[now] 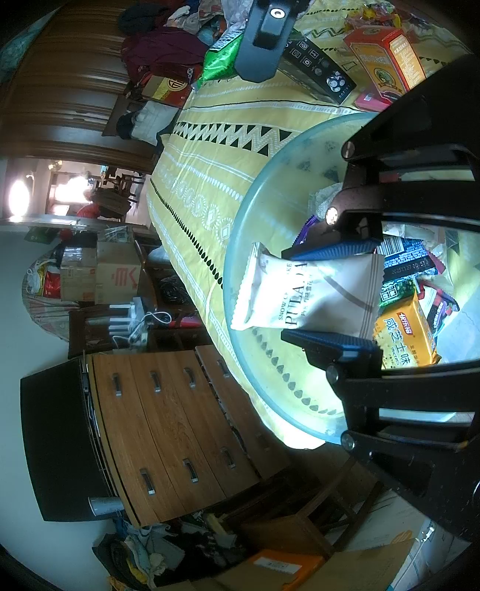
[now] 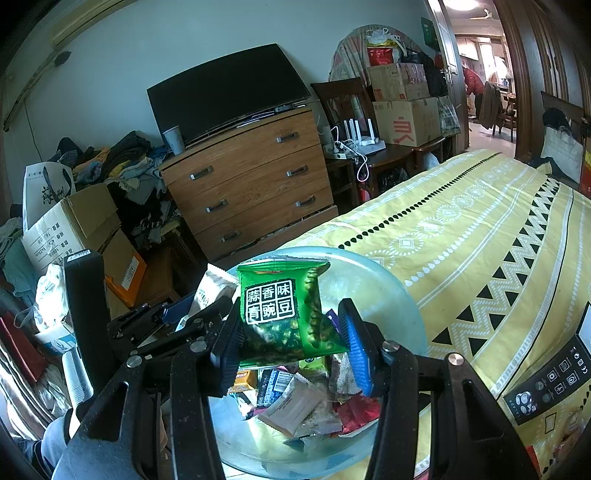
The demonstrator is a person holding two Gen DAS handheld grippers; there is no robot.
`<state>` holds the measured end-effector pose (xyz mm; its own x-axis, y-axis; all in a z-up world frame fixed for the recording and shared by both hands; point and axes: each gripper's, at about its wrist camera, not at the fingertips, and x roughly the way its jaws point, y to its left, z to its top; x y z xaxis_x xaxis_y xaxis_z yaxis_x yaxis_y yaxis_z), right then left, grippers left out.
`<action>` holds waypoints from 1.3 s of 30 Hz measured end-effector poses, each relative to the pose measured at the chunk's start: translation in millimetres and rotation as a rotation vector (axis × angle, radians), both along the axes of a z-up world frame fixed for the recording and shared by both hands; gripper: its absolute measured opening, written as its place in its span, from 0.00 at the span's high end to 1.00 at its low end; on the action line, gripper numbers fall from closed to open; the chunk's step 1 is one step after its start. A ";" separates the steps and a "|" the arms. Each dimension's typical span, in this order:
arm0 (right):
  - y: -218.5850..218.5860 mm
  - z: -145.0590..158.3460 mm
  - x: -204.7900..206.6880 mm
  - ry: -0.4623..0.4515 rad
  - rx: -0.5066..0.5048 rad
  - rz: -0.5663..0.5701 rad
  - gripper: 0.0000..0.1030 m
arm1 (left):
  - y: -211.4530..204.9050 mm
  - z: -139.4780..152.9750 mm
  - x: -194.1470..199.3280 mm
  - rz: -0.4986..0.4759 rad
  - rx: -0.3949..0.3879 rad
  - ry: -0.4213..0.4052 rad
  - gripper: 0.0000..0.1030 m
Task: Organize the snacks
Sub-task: 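Open both tools to drop the packets into the bowl and swing back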
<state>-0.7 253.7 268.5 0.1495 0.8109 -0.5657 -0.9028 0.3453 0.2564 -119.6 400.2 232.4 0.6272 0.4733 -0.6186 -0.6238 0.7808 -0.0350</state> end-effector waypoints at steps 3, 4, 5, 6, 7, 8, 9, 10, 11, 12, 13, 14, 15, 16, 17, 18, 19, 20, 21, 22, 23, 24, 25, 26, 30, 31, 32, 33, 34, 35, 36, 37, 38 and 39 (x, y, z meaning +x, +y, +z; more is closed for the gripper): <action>1.1 -4.9 -2.7 0.003 -0.001 0.001 0.49 | 0.0 0.1 0.0 0.001 -0.001 0.000 0.65; 1.2 -5.1 -2.7 0.003 -0.002 0.001 0.49 | 0.1 0.1 0.0 0.001 -0.001 0.000 0.65; 1.3 -4.9 -2.6 0.003 -0.001 0.001 0.49 | -0.3 -0.2 -0.3 0.001 -0.001 0.001 0.65; 1.3 -4.8 -2.7 0.002 -0.001 0.001 0.49 | 0.4 0.3 0.0 0.000 -0.001 0.000 0.65; 1.5 -4.9 -2.5 0.003 -0.002 0.001 0.49 | 0.2 0.2 -0.1 0.001 -0.001 0.000 0.65; 1.6 -4.7 -2.4 0.004 -0.002 0.000 0.49 | 0.1 0.1 -0.2 0.000 -0.001 0.001 0.65; 1.4 -5.9 -3.4 0.005 -0.002 0.000 0.49 | 0.6 0.6 0.1 0.001 0.000 0.001 0.65; 2.0 -6.5 -4.3 0.005 -0.002 0.000 0.49 | 0.6 0.5 0.0 0.000 -0.001 0.001 0.65; 2.2 -6.3 -4.0 0.005 -0.002 0.000 0.49 | 0.8 0.7 0.1 0.000 -0.001 0.000 0.65; 2.2 -6.3 -3.9 0.006 -0.002 0.001 0.49 | 0.9 0.8 0.3 0.001 -0.001 0.001 0.65; 2.3 -7.6 -5.0 0.006 -0.003 0.000 0.49 | 0.8 0.8 0.0 0.001 -0.001 0.001 0.65; 2.5 -7.6 -4.9 0.006 -0.002 0.000 0.49 | 1.2 1.0 0.4 0.000 -0.001 0.001 0.65; 2.1 -9.2 -6.7 0.007 -0.002 0.001 0.49 | 1.3 1.1 0.3 0.001 -0.001 0.001 0.65; 2.7 -8.9 -5.6 0.008 -0.003 0.000 0.49 | 1.5 1.2 0.4 0.001 -0.001 0.001 0.65; 2.7 -8.6 -5.4 0.007 -0.003 0.000 0.49 | 1.5 0.7 0.0 0.001 -0.002 0.002 0.65; 2.9 -8.5 -5.4 0.007 -0.003 0.000 0.49 | 2.8 0.8 0.1 0.000 -0.002 0.001 0.65; 3.0 -8.5 -5.5 0.008 -0.003 -0.001 0.49 | 3.0 0.9 0.1 0.000 -0.002 0.002 0.65; 2.8 -9.2 -6.4 0.008 -0.003 0.000 0.49 | 2.7 0.0 -0.7 0.001 -0.003 0.002 0.65; 2.6 -9.7 -7.2 0.008 -0.003 0.000 0.49 | 2.4 -0.7 -0.7 0.000 -0.003 0.003 0.65; 3.2 -8.3 -5.5 0.008 -0.003 0.000 0.49 | 2.3 -0.9 -0.9 0.000 -0.003 0.003 0.65; 3.2 -8.9 -6.3 0.008 -0.003 0.000 0.49 | 2.4 -1.6 -1.4 0.000 -0.003 0.003 0.65; 3.4 -7.9 -5.2 0.007 -0.003 0.000 0.49 | 2.1 -2.1 -2.3 0.000 -0.003 0.003 0.65; 3.5 -7.8 -5.1 0.008 -0.003 -0.001 0.49 | 2.6 -1.5 -1.4 0.000 -0.004 0.003 0.65; 3.7 -7.7 -5.0 0.009 -0.003 0.000 0.49 | 2.2 -2.2 -2.3 0.001 -0.005 0.003 0.65; 6.6 -13.6 -7.9 0.016 -0.008 0.002 0.49 | 3.8 -5.7 -4.2 0.007 -0.011 0.006 0.63; 8.5 -16.5 -8.6 0.023 -0.013 0.004 0.48 | 5.2 -7.7 -5.5 0.013 -0.014 0.007 0.62; 12.1 -19.3 -8.9 0.031 -0.023 0.009 0.47 | 6.5 -9.4 -6.6 0.018 -0.019 0.008 0.62; 14.1 -21.3 -9.2 0.034 -0.029 0.012 0.45 | 9.7 -10.9 -6.4 0.023 -0.022 0.009 0.56; 14.5 -22.8 -10.3 0.032 -0.033 0.012 0.43 | 10.2 -12.2 -8.6 0.032 -0.019 0.008 0.46; 13.7 -24.0 -12.5 0.029 -0.032 0.010 0.38 | 10.1 -12.5 -11.2 0.044 -0.009 0.004 0.39; 13.0 -24.2 -12.6 0.026 -0.029 0.007 0.36 | 9.4 -11.9 -13.0 0.052 0.000 -0.001 0.29; 11.2 -24.4 -13.1 0.025 -0.026 0.004 0.35 | 7.9 -11.5 -16.7 0.063 0.014 -0.009 0.23; 8.9 -24.5 -13.9 0.029 -0.020 0.002 0.34 | 8.0 -10.6 -17.9 0.068 0.021 -0.013 0.21; 4.7 -25.7 -16.8 0.031 -0.013 0.000 0.34 | 7.3 -10.4 -19.9 0.072 0.026 -0.016 0.19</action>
<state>-17.5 258.5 242.9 0.1318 0.8033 -0.5808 -0.8942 0.3492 0.2801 -139.5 407.5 222.0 0.6007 0.5332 -0.5957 -0.6778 0.7348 -0.0257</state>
